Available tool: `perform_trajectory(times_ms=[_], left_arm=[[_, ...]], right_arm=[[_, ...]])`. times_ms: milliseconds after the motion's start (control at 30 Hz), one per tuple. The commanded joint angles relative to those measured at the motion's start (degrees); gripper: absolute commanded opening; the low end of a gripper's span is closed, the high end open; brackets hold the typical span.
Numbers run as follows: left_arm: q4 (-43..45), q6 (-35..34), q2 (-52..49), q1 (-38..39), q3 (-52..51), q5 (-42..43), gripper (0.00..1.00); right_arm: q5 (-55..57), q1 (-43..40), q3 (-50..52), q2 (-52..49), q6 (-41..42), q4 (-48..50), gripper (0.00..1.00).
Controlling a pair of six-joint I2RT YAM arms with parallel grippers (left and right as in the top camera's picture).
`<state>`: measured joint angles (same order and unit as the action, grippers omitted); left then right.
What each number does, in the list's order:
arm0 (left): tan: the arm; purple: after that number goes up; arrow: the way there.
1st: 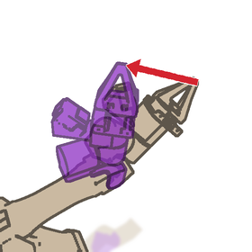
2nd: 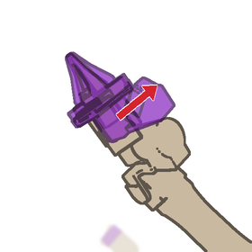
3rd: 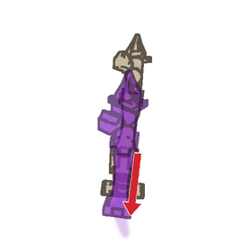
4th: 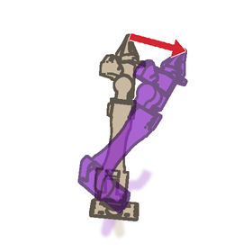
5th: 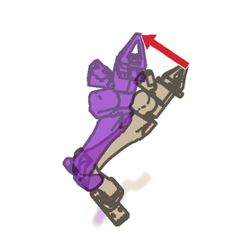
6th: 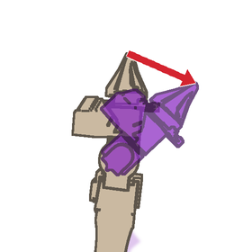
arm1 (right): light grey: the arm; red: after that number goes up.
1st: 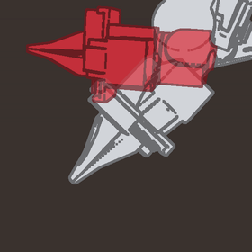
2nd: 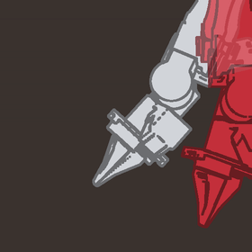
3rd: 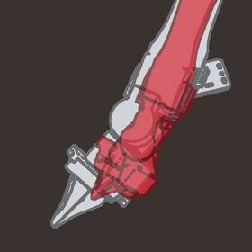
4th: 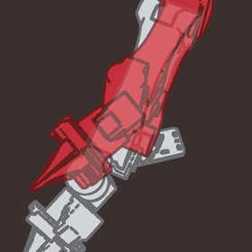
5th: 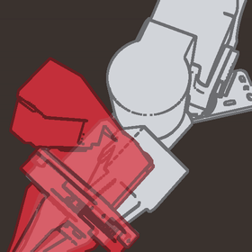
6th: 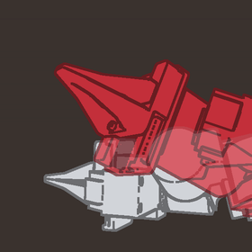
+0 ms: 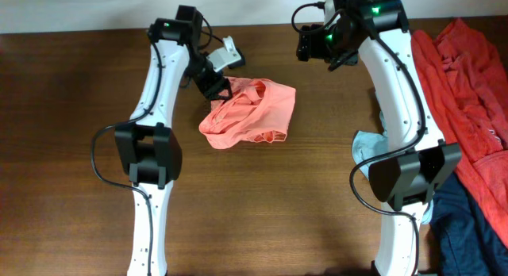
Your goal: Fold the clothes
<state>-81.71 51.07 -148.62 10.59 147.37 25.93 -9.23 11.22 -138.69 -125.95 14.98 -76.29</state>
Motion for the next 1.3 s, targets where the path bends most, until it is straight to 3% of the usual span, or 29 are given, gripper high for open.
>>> perform_trajectory(times_ms=[0,100,133,200,467,533,567,600,733,833,1033,1133,1167,1233,1267], left_arm=[[0.59,1.36,-0.42,0.63,-2.34,0.17,0.62],[1.60,1.31,-0.42,0.72,-2.86,-0.07,0.42],[2.08,1.29,-0.42,0.72,-2.86,-0.55,0.25],[2.69,1.09,-0.39,0.66,-2.84,-0.90,0.17],[2.49,0.61,0.33,0.50,-1.64,-1.90,0.16],[2.45,-0.35,1.09,0.50,-0.85,-3.30,0.09],[2.45,-1.31,1.53,0.44,0.11,-4.66,0.00],[2.49,-2.19,1.84,0.31,0.90,-5.66,0.01],[4.87,-11.58,2.93,-0.96,4.70,-11.17,0.00],[9.18,-23.63,3.37,-2.75,6.47,-16.31,0.00],[10.56,-27.50,2.47,-3.19,6.43,-19.58,0.00],[9.64,-27.52,1.36,-3.15,6.43,-22.40,0.04],[9.18,-27.50,0.96,-3.15,6.43,-22.99,0.18],[8.37,-27.56,0.42,-3.15,6.43,-24.96,0.55],[8.20,-28.04,0.44,-3.15,6.43,-26.03,0.65]], right_arm=[[0.96,-0.07,-0.33,0.11,0.04,-0.04,0.84],[0.96,-0.07,-0.33,0.11,0.04,-0.07,0.84],[0.96,-0.07,-0.33,0.11,0.04,-0.04,0.84],[0.96,-0.07,-0.33,0.11,0.04,-0.04,0.84],[0.96,-0.07,-0.22,-0.04,-0.13,-0.04,0.84],[0.96,-0.07,-0.22,-0.04,-0.13,-0.07,0.84],[0.96,-0.07,-0.17,-0.09,-0.13,-0.07,0.84],[0.96,-0.07,-0.17,-0.09,-0.13,-0.07,0.84],[0.96,-0.07,0.26,-0.09,-0.15,-0.07,0.84],[0.94,-0.04,1.46,-0.11,-1.20,-0.04,0.84],[0.90,0.00,2.95,-0.11,-1.18,0.13,0.84],[0.92,0.00,2.95,-0.11,-1.18,0.13,0.84],[0.92,0.00,2.95,-0.11,-1.18,0.11,0.84],[0.92,0.00,2.95,-0.11,-1.18,0.11,0.84],[0.92,0.00,2.95,-0.11,-1.18,0.13,0.84]])
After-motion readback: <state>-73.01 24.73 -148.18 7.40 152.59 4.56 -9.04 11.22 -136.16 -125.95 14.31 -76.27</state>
